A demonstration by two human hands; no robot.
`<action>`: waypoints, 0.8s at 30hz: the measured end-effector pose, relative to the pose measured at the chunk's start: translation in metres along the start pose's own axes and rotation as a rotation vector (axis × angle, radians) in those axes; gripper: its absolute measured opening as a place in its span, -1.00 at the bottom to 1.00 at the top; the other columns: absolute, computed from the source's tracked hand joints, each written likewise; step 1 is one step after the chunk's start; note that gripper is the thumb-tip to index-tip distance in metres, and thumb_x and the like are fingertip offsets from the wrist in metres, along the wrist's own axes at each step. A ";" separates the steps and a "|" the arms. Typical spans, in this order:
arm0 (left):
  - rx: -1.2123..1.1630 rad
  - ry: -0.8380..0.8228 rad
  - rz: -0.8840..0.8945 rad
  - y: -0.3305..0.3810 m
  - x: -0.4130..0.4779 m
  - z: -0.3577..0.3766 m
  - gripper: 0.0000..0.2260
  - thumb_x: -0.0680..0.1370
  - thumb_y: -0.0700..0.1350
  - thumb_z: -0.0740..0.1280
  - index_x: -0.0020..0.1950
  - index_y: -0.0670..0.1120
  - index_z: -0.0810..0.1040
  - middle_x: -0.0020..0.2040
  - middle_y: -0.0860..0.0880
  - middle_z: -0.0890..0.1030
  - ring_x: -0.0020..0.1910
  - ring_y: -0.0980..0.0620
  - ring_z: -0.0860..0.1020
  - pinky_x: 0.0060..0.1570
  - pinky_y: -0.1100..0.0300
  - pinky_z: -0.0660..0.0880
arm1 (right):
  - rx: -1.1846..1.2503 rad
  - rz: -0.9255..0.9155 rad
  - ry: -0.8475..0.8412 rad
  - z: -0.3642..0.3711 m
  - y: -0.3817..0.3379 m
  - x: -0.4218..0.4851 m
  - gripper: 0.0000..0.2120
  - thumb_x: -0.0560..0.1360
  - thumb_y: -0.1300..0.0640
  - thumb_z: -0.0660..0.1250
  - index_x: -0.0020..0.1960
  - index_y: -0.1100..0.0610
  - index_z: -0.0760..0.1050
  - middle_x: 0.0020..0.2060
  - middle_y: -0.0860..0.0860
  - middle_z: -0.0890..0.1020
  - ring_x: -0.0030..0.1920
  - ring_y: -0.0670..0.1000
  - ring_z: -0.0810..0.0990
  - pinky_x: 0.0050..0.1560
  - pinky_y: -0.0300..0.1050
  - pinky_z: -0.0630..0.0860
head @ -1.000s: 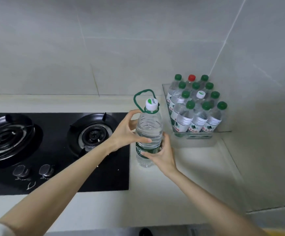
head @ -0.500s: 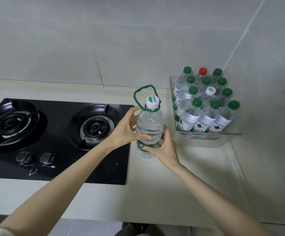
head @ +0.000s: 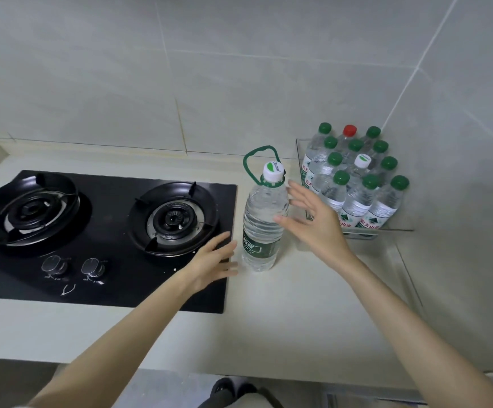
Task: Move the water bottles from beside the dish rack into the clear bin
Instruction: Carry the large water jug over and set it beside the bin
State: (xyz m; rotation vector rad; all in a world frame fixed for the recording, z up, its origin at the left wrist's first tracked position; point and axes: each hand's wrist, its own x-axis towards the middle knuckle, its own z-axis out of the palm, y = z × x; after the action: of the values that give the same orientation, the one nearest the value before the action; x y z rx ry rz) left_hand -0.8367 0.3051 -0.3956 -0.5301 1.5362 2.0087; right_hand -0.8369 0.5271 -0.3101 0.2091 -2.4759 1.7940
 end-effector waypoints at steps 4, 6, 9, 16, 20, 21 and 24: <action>-0.344 -0.062 -0.229 -0.009 0.010 0.011 -0.44 0.49 -0.02 0.42 0.43 -0.07 0.31 0.30 -0.42 0.40 0.18 -0.34 0.54 -0.14 -0.05 0.64 | -0.033 -0.010 -0.014 0.010 -0.009 0.018 -0.34 0.31 0.12 0.59 0.34 -0.09 0.42 0.23 -0.24 0.55 0.28 -0.16 0.49 0.29 -0.11 0.46; -0.442 -0.068 -0.280 -0.012 0.013 0.020 -0.56 0.50 -0.01 0.42 0.28 -0.14 0.37 0.28 -0.46 0.40 0.13 -0.38 0.55 -0.22 -0.07 0.64 | -0.076 -0.025 -0.005 0.013 -0.011 0.025 -0.37 0.27 0.09 0.61 0.29 -0.03 0.48 0.16 -0.22 0.60 0.24 -0.17 0.53 0.33 -0.13 0.44; -0.559 -0.068 -0.305 -0.016 0.021 0.028 -0.58 0.45 -0.02 0.46 0.17 -0.19 0.42 0.28 -0.41 0.38 0.11 -0.38 0.54 -0.28 -0.08 0.64 | -0.070 -0.019 0.007 0.014 -0.012 0.029 -0.37 0.26 0.14 0.62 0.28 0.02 0.49 0.09 -0.27 0.60 0.15 -0.29 0.55 0.25 -0.36 0.39; -0.672 -0.026 -0.280 -0.008 0.034 0.034 -0.57 0.44 -0.11 0.48 0.21 -0.29 0.48 0.13 -0.40 0.49 0.05 -0.37 0.58 -0.31 0.03 0.65 | -0.107 -0.002 0.079 0.016 -0.005 0.041 -0.41 0.27 0.16 0.62 0.18 -0.18 0.47 -0.07 -0.49 0.54 0.06 -0.42 0.50 0.14 -0.49 0.36; -0.656 -0.021 -0.248 0.005 0.054 0.042 -0.46 0.42 -0.12 0.50 0.31 -0.30 0.45 0.22 -0.40 0.48 0.12 -0.33 0.58 -0.23 0.05 0.65 | -0.105 0.006 0.132 0.013 -0.004 0.064 -0.36 0.26 0.18 0.62 0.29 0.03 0.51 -0.06 -0.46 0.51 0.03 -0.38 0.51 0.12 -0.50 0.36; -0.647 -0.019 -0.238 0.011 0.060 0.045 -0.46 0.41 -0.11 0.50 0.30 -0.30 0.45 0.20 -0.40 0.49 0.12 -0.32 0.58 -0.21 0.05 0.65 | -0.099 0.010 0.152 0.012 -0.003 0.072 -0.34 0.26 0.19 0.62 0.31 0.08 0.50 -0.04 -0.43 0.50 0.04 -0.33 0.52 0.12 -0.50 0.36; -0.595 -0.029 -0.197 0.028 0.083 0.057 -0.50 0.44 -0.07 0.48 0.27 -0.30 0.47 0.16 -0.38 0.53 0.15 -0.25 0.58 -0.04 0.09 0.62 | -0.073 0.025 0.205 0.006 0.001 0.099 -0.30 0.24 0.19 0.63 0.33 0.15 0.47 0.06 -0.27 0.52 0.12 -0.18 0.52 0.17 -0.43 0.37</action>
State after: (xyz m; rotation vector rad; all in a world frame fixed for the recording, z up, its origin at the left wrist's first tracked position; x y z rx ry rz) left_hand -0.9177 0.3699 -0.4100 -0.8368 0.8075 2.2853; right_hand -0.9348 0.5154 -0.2984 -0.0110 -2.4031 1.6391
